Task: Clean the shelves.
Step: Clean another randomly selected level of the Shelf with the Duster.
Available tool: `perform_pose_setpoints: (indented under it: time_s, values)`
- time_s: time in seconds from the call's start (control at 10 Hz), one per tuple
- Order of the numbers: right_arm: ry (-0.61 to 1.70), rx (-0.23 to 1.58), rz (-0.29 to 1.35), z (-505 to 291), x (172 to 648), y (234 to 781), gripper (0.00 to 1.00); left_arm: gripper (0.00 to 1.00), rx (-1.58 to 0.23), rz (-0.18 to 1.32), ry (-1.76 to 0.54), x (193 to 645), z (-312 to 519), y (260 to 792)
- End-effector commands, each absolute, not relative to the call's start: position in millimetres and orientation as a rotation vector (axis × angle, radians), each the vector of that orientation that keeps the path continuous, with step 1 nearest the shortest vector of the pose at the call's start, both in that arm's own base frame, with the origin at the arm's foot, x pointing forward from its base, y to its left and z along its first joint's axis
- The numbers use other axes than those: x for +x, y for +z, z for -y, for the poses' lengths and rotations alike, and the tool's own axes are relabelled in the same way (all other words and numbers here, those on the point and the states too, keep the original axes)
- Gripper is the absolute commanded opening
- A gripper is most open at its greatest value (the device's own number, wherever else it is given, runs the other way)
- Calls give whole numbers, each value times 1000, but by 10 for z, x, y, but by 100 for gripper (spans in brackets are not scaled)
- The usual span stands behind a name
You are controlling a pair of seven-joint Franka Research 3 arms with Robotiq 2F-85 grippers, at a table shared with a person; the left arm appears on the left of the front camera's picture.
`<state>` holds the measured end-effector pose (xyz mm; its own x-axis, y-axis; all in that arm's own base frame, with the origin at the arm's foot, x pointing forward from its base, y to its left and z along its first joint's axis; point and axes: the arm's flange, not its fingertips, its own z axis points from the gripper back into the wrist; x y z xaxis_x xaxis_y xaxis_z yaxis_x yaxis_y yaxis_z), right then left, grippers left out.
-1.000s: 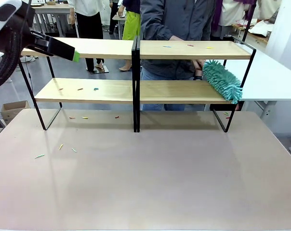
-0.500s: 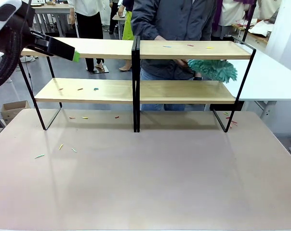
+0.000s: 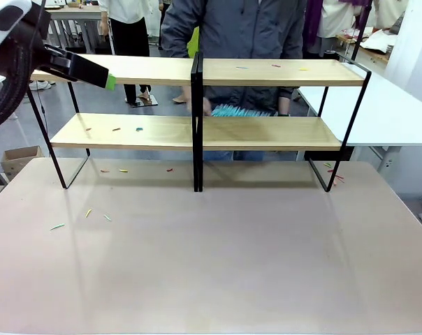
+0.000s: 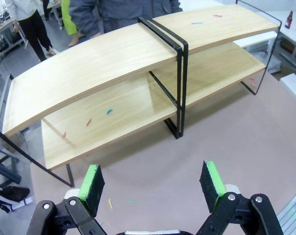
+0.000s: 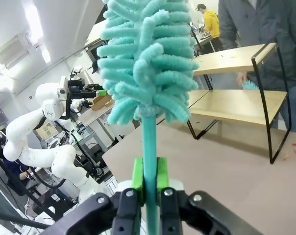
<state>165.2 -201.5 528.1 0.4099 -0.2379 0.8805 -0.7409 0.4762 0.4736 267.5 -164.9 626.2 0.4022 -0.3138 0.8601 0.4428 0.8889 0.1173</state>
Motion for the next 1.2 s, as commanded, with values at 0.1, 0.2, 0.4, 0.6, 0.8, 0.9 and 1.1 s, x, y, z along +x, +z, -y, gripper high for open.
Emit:
perform_pose_setpoints:
  time_s: [0.1,0.2,0.4,0.6,0.8,0.9,1.1]
  values:
    - [509,1019,1060,1732,1761,5370,12,100,-140,1060,-480,2669,1634,6227]
    - [573,1017,1003,1483,1888,5445,12,100,-140,1060,-480,2669,1634,6227]
    - [762,902,713,671,2173,5506,12,100,-140,1060,-480,2669,1634,6227]
    - [1017,755,214,-192,2121,5175,12,100,-140,1060,-480,2669,1634,6227]
    - [1162,705,-26,-688,1938,4829,12,100,-140,1060,-480,2669,1634,6227]
    - [1111,639,130,-388,1873,5023,12,100,-140,1060,-480,2669,1634,6227]
    - [1009,733,89,-652,2148,5080,12,100,-140,1060,-480,2669,1634,6227]
